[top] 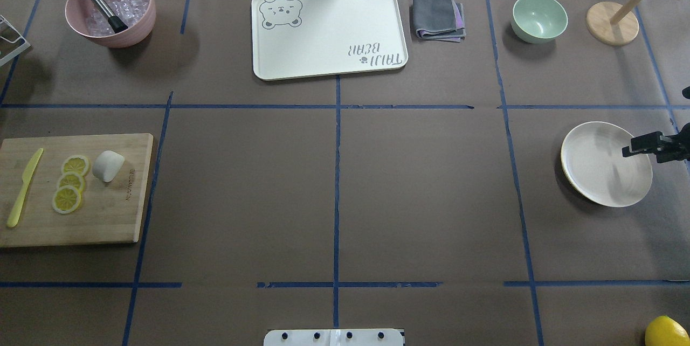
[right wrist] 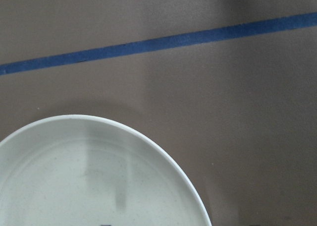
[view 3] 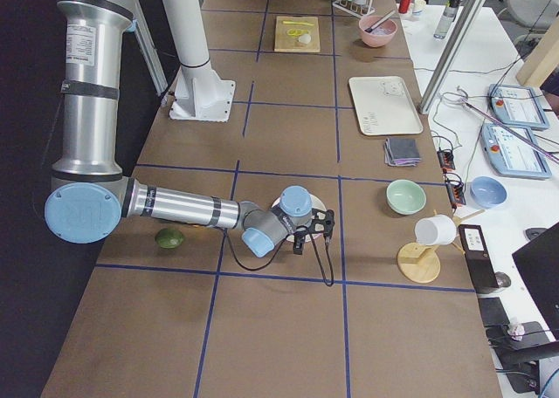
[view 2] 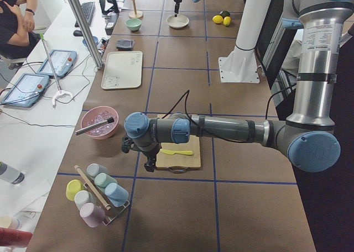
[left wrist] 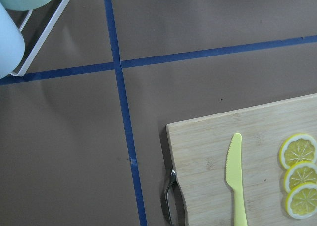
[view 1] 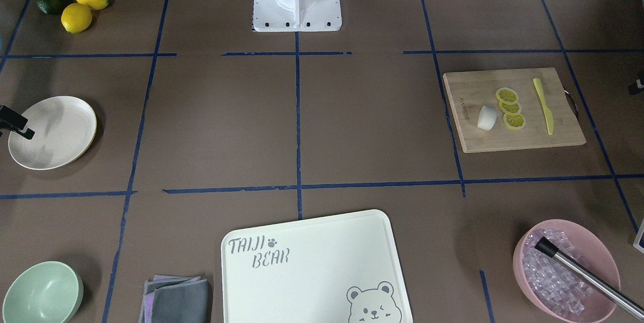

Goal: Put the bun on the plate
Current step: 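Reach the right gripper to the white plate rim and grasp it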

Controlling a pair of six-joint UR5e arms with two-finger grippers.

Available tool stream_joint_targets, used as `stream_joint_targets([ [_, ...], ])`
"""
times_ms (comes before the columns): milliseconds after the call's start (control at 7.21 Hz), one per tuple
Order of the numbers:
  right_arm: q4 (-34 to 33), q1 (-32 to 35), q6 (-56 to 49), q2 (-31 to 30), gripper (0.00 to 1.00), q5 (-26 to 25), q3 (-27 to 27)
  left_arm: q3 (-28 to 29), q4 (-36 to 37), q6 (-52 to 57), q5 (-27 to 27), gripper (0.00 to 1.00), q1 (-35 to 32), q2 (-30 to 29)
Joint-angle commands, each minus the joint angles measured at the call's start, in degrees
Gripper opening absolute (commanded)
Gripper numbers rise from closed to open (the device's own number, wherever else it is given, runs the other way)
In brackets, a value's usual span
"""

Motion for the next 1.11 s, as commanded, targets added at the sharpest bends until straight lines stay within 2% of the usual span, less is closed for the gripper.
stream_joint_targets([
  [0, 0.1, -0.6, -0.1, -0.1, 0.86, 0.0, -0.8, 0.0, 0.0, 0.0, 0.0, 1.0, 0.0, 0.0],
  [139, 0.0, -0.6, 0.0, -0.2, 0.47, 0.0, -1.0, 0.0, 0.0, 0.0, -0.1, 1.0, 0.0, 0.0],
  [277, 0.1, -0.6, -0.1, -0.1, 0.0, 0.3, -1.2, 0.0, -0.1, 0.0, -0.1, 1.0, 0.0, 0.0],
  [693, 0.2, -0.4, 0.1, -0.2, 0.0, 0.8, -0.3, -0.3, 0.0, 0.0, -0.2, 1.0, 0.0, 0.0],
  [832, -0.8, -0.5, 0.8, -0.1, 0.0, 1.7, 5.4, -0.4, 0.0, 0.0, -0.2, 1.0, 0.0, 0.0],
  [971, -0.9, -0.6, 6.1, 0.2, 0.0, 3.5, 9.6, -0.9, 0.0, -0.1, -0.2, 1.0, 0.0, 0.0],
])
